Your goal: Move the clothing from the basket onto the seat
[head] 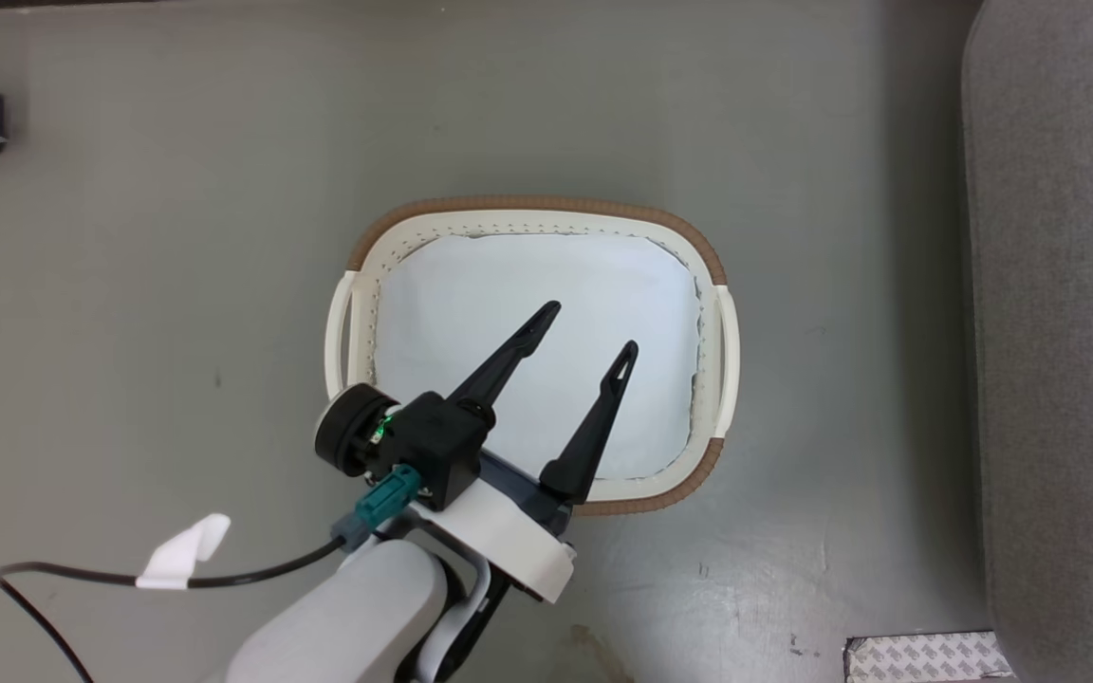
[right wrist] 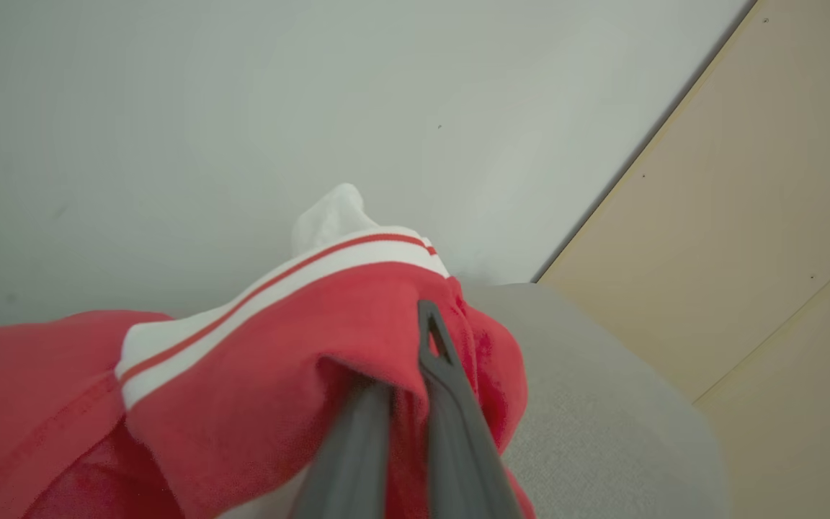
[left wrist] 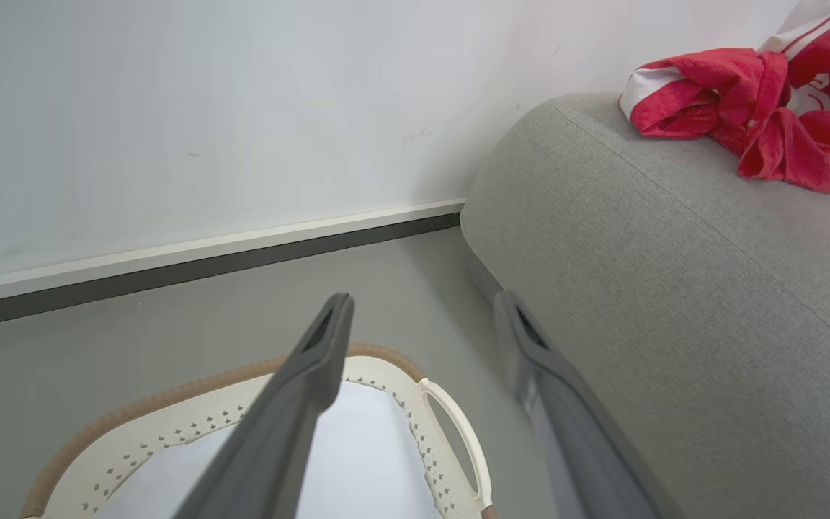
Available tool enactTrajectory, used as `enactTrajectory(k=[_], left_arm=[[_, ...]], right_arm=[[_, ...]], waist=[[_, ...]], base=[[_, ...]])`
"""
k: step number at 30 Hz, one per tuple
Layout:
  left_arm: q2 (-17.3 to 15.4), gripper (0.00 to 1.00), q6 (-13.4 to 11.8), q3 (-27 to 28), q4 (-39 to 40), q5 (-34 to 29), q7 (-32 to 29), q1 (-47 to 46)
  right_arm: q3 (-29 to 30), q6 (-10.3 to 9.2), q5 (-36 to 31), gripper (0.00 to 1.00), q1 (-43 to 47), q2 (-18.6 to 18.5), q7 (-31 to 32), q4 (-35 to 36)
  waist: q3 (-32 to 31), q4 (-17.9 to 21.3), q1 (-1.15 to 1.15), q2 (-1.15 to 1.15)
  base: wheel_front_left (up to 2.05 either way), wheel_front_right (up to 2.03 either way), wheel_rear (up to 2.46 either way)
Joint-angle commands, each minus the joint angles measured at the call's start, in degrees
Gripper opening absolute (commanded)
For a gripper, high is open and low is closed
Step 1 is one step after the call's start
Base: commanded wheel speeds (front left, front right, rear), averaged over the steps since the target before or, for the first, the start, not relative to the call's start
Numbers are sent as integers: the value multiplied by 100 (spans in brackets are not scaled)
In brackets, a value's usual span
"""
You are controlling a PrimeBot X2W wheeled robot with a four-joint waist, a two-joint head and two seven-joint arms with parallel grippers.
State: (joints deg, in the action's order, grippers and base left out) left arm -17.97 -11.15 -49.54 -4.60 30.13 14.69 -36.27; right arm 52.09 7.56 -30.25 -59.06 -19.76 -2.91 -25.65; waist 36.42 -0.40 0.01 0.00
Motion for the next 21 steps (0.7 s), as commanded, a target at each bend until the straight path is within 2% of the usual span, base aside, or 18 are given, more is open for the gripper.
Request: enactTrajectory(k=[1, 4, 5, 6, 7, 8, 11, 17, 21], left_arm=[[-42, 100, -9, 4, -15, -12, 9, -36], [-40, 100, -12, 12, -56, 27, 12, -2], [-40, 100, -12, 12, -56, 27, 12, -2], [-37, 100, -19, 16, -73, 40, 14, 14], [-28, 100, -32, 24, -86, 48, 17, 27], [-25, 100, -43, 33, -104, 55, 20, 43], [2, 100, -48, 66, -148, 107, 33, 135], [7, 100, -104, 256, -225, 191, 44, 413], [-8, 100, -218, 594, -218, 200, 52, 695]], right_arm=[[89, -15, -171, 4, 202, 250, 39, 159], [230, -15, -318, 39, 319, 675, 57, 318], [230, -15, -318, 39, 319, 675, 57, 318], [299, -15, -376, 49, 333, 805, 83, 333], [333, -15, -438, 87, 374, 910, 88, 341], [387, -15, -491, 100, 393, 992, 101, 362], [422, -15, -582, 100, 447, 1161, 50, 336], [-114, -15, -620, 100, 648, 1329, -275, -30], [-478, -15, -265, 100, 1092, 1293, -868, -415]], waist=[[7, -45, -1, 0], [-54, -58, -1, 0], [-54, -58, -1, 0], [-88, -56, -1, 0], [-125, -51, -1, 0], [-169, -43, -1, 0], [-348, -6, -1, 0], [-828, 177, -1, 0], [-1270, 301, -1, 0]], base=[[0, 0, 0], [0, 0, 0], [0, 0, 0], [0, 0, 0], [0, 0, 0], [0, 0, 0], [0, 0, 0], [0, 0, 0], [0, 0, 0]])
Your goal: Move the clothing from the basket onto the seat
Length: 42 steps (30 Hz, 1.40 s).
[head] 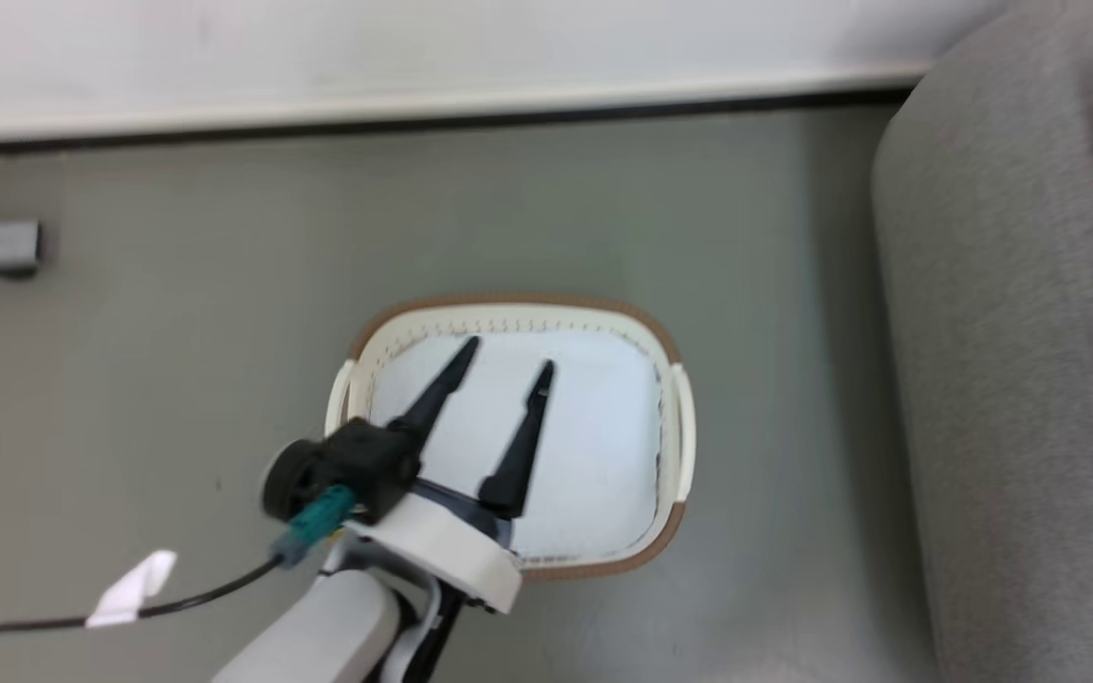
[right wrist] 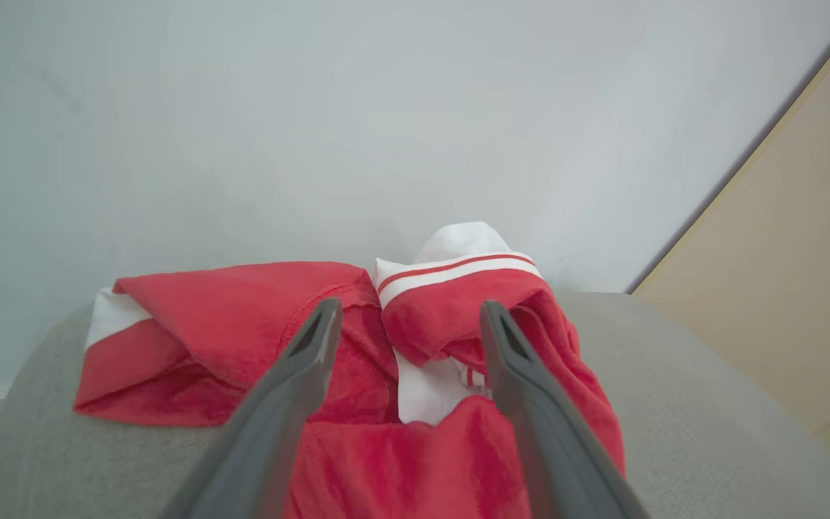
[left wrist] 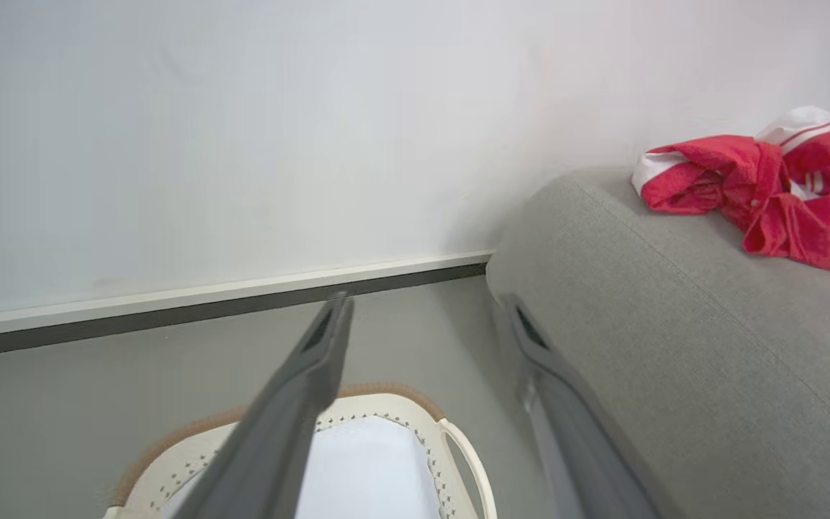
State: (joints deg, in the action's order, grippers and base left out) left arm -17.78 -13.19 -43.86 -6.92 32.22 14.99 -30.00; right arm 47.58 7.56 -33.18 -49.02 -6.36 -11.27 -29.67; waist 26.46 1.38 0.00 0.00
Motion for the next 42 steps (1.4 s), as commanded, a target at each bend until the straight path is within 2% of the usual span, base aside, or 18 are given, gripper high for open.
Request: enactTrajectory(k=[1, 5, 7, 15, 23, 27, 32, 42], left_arm=[[-15, 100, -37, 165, 45, -30, 23, 173], [53, 100, -99, 796, 117, -106, 19, 711], [54, 100, -27, 1066, 149, -210, 17, 1050], [256, 100, 99, 2306, 127, -623, 16, 2281], [660, 100, 473, 3177, 16, -1084, 16, 3029], [924, 100, 716, 3639, -85, -1412, 16, 3342], [1108, 100, 1025, 3973, -325, -1666, 16, 3539], [1347, 100, 1517, 4395, -584, -1987, 16, 3630]], right_arm=[[-152, -15, 158, 100, 167, -59, -134, -108], [-726, -15, 650, 100, 665, -84, -353, -362], [-1111, -15, 881, 100, 891, -57, -390, -440], [-2453, -15, 1917, 100, 2002, 142, -393, -73], [-3418, -15, 2677, 100, 3113, 333, -395, 126], [-4092, -15, 3480, 100, 3634, 337, -395, 85], [-4512, -15, 3784, 100, 4065, 339, -395, 139], [-4748, -15, 3934, 100, 4415, 338, -396, 238]], waist=[[-384, 142, 0, 0], [-912, 193, 0, 0], [-1166, 206, 0, 0], [-1936, 108, 0, 0], [-2451, -66, 0, 0], [-2613, -121, 0, 0], [-2703, -134, 0, 0], [-2782, -82, 0, 0]], base=[[0, 0, 0], [0, 0, 0], [0, 0, 0], [0, 0, 0], [0, 0, 0], [0, 0, 0], [0, 0, 0], [0, 0, 0]])
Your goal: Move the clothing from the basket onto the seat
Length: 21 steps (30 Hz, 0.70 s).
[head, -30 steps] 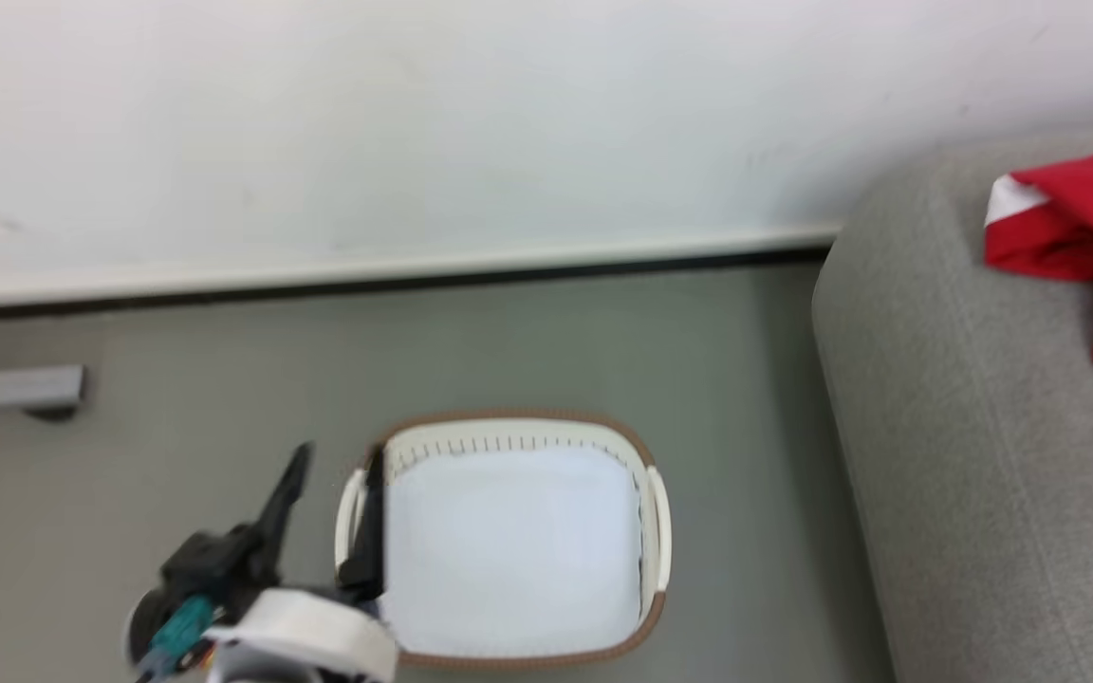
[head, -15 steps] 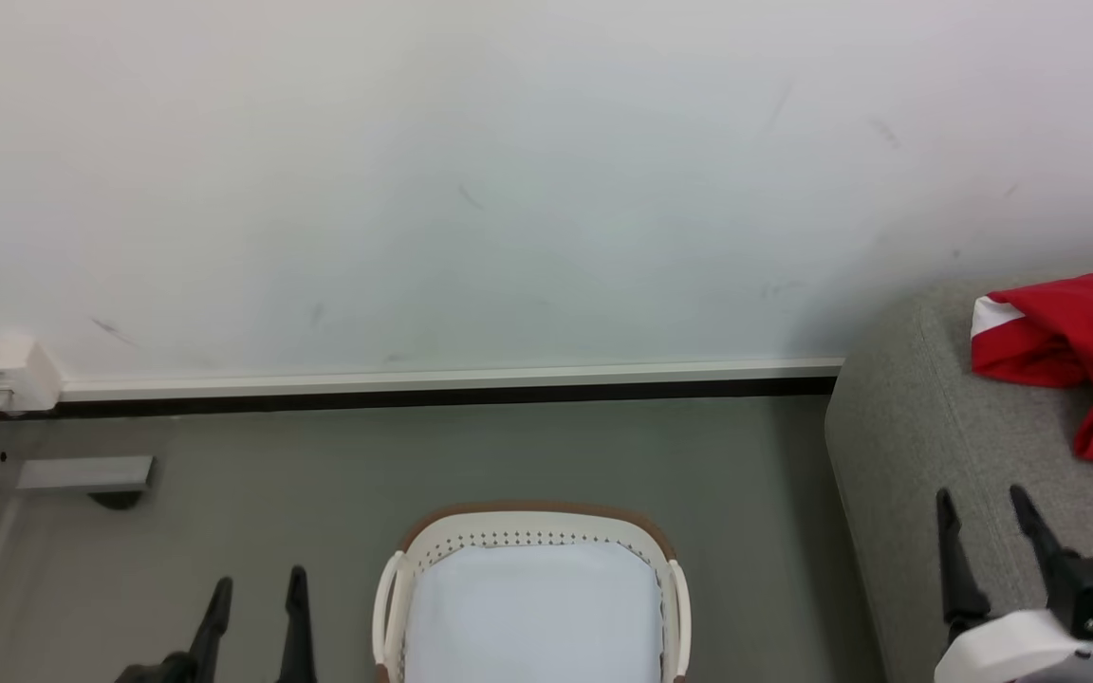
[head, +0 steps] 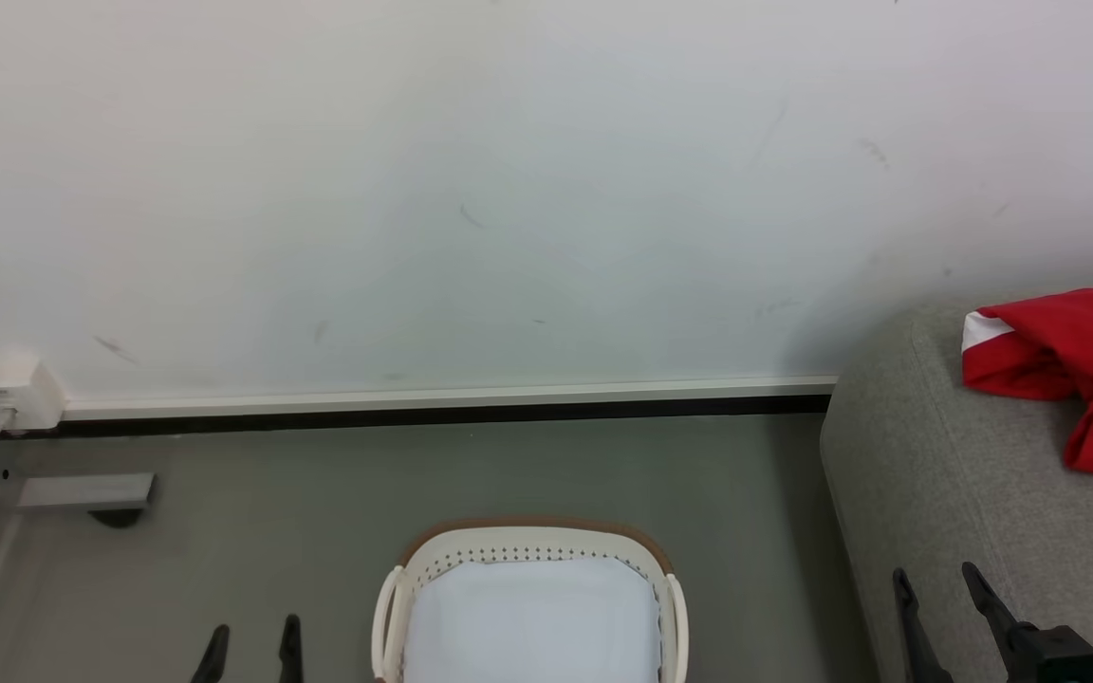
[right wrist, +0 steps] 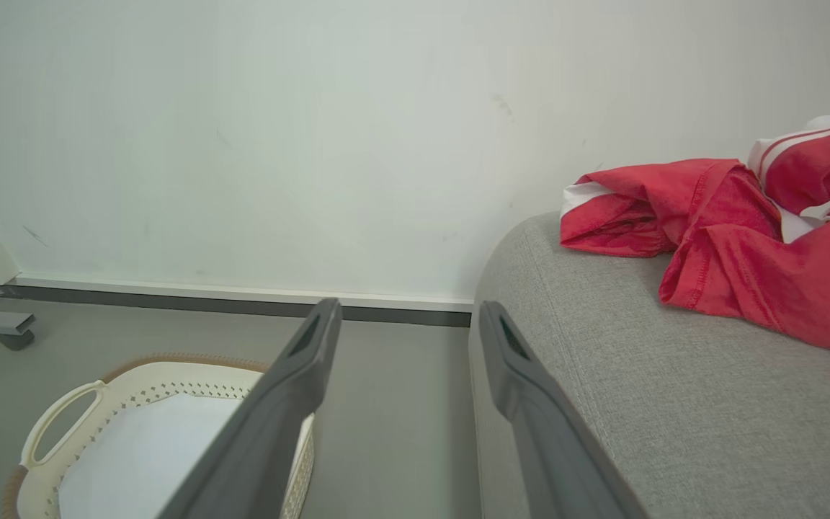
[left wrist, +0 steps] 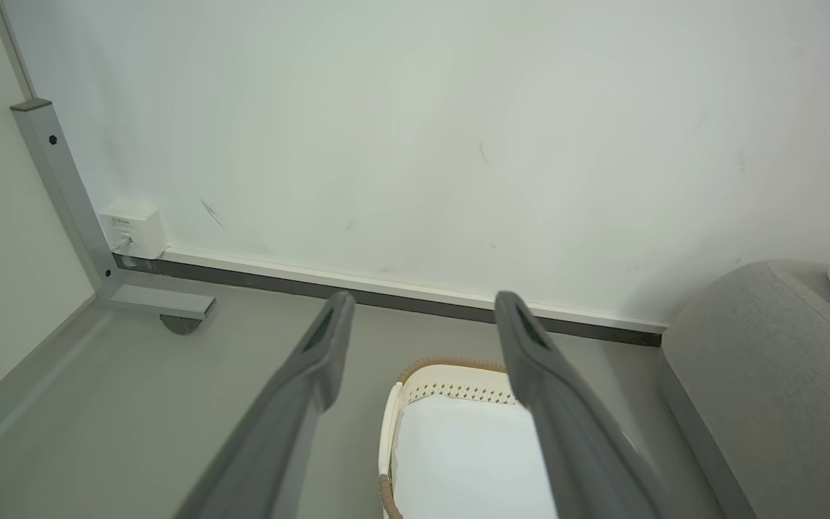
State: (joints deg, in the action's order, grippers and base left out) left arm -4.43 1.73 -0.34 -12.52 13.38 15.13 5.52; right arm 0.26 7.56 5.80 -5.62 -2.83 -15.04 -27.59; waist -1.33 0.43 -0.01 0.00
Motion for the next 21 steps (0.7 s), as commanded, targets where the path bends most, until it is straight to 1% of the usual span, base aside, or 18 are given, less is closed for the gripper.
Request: enactTrajectory(k=[1, 11, 21], left_arm=[[26, 100, 69, 75, -44, -125, 2, 66], [120, 100, 278, 243, -188, -246, 2, -14], [143, 100, 374, 314, -250, -283, 2, -55]], right_arm=[[-26, -15, 45, 100, 80, -14, -19, 34], [15, -15, 63, 100, 84, -14, -19, 56], [-39, -15, 124, 100, 87, -14, -19, 4]], waist=[[-4, 19, 1, 0], [-27, 6, 1, 0], [-41, -23, 1, 0]], base=[[0, 0, 0], [0, 0, 0], [0, 0, 0]])
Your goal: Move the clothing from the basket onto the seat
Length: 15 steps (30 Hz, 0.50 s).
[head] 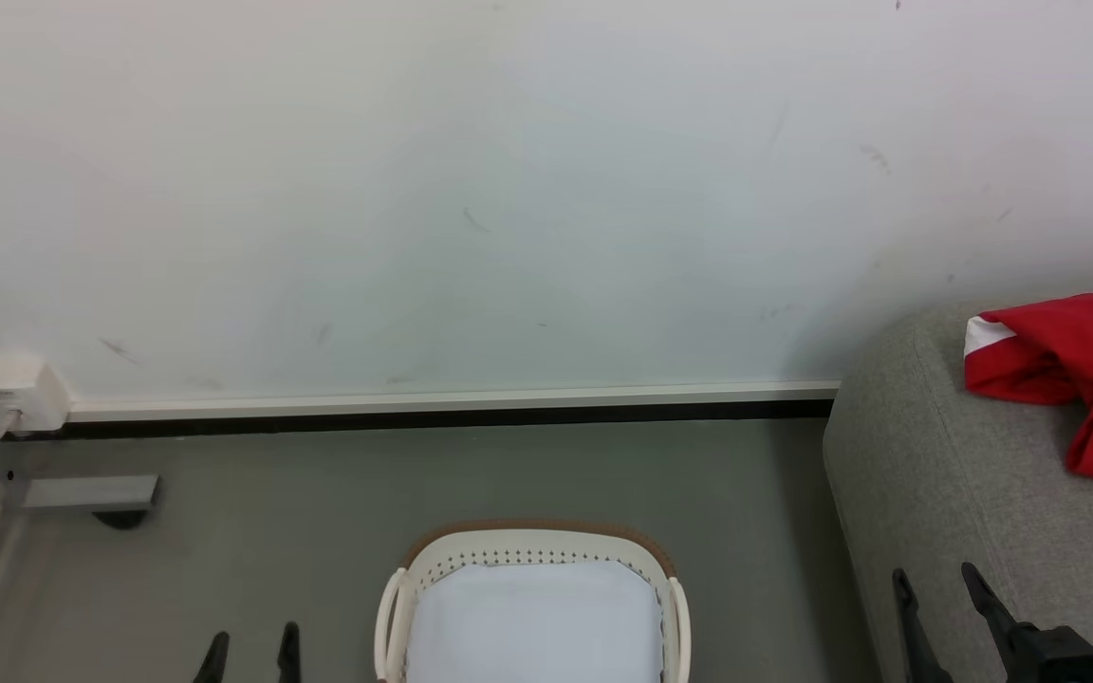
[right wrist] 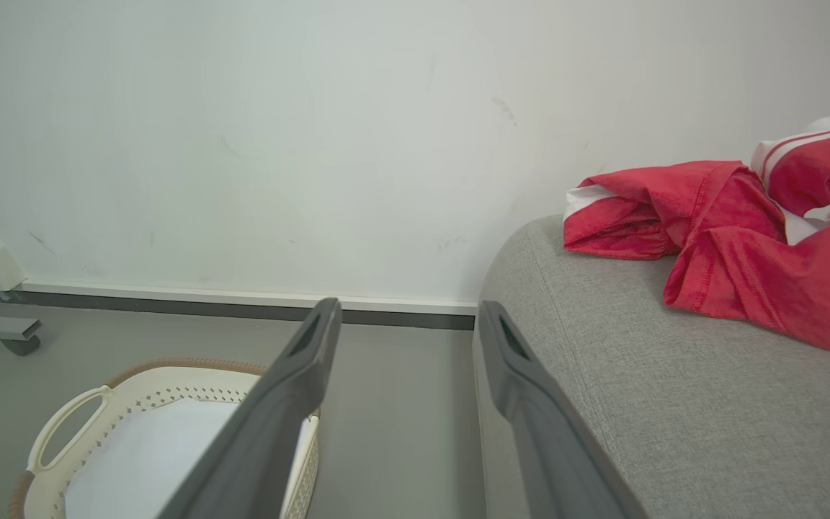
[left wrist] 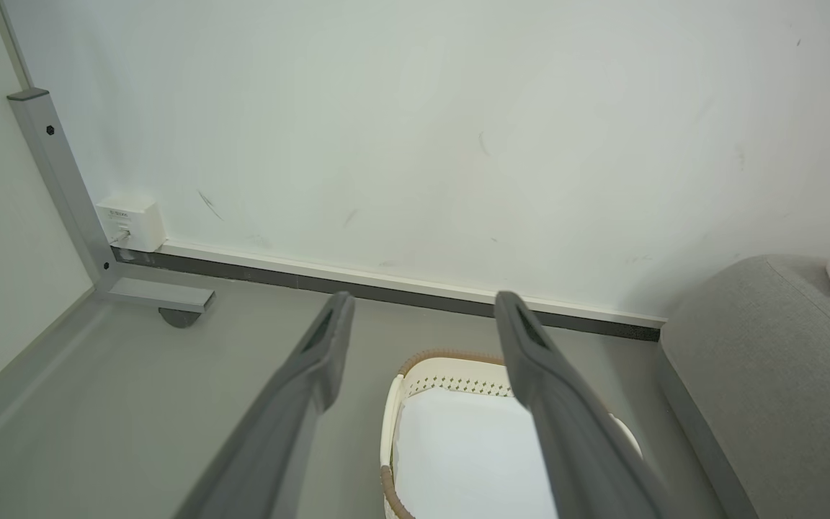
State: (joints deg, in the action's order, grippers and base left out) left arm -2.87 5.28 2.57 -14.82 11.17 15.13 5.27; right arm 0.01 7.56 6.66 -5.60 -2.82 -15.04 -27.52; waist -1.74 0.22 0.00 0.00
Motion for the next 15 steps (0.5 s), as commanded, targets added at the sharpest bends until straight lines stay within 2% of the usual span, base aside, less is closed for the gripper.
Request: enactTrajectory(k=[1, 15], left_arm=[[-12, 100, 23, 36, -25, -62, 2, -35], [-10, 100, 123, 123, -165, -155, 2, -193]], right_arm=[[-21, -15, 47, 100, 86, -15, -19, -10], [-159, -15, 142, 100, 84, -16, -19, -105]], waist=[[-1, -1, 0, 0], [-8, 64, 0, 0]], base=[[0, 0, 0], [0, 0, 0]])
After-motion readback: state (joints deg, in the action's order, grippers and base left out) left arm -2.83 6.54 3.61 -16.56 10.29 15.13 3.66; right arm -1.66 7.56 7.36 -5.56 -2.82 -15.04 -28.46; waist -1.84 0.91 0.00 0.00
